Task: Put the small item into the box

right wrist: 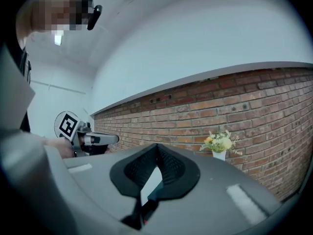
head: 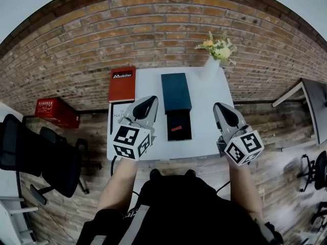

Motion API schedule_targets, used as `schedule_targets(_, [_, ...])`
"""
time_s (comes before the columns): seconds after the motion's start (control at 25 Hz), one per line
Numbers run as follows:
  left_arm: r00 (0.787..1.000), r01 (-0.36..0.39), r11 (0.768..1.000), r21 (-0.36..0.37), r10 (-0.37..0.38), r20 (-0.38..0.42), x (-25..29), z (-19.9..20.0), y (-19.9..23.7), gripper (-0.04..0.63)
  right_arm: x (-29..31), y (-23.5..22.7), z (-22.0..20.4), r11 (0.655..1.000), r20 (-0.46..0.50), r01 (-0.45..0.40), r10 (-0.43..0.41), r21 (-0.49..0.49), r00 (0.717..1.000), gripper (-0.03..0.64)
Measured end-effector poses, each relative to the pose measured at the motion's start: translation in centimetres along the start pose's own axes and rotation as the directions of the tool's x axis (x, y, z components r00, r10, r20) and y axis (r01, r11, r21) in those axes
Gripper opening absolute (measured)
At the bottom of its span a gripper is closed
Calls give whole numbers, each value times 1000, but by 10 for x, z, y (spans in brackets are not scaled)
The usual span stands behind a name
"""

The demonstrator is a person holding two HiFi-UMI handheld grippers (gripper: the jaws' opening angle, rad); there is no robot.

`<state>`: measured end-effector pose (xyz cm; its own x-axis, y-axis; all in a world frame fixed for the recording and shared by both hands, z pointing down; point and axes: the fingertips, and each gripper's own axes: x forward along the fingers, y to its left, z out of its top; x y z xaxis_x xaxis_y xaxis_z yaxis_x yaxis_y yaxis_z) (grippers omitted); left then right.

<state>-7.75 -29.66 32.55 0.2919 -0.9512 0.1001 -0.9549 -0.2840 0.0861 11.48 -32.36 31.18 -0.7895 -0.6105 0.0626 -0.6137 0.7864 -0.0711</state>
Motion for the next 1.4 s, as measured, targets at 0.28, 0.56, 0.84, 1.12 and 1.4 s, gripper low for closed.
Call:
schedule_targets(0.28, [998, -55, 998, -6, 55, -31, 14, -13, -16, 8, -22, -40, -33, 997, -17, 26, -25, 79, 1000, 0])
schedule_targets(0.56, [995, -78, 997, 6, 79, -64, 15, -31, -23, 8, -35, -47, -53, 990, -38, 44, -39, 134, 998, 0])
schedule_targets(0.84, [995, -70, 998, 4, 70, -66, 14, -32, -26, 8, -31, -39, -48, 993, -34, 28, -24, 118, 999, -2])
schedule_targets(1.12, [995, -69, 998, 3, 69, -71, 10, -34, -25, 8, -27, -27, -52, 995, -58, -9, 15, 98, 998, -2])
schedule_targets(1.4, [995, -73, 997, -2, 73, -74, 3, -37, -19, 8, -23, -18, -53, 995, -64, -20, 26, 96, 998, -2])
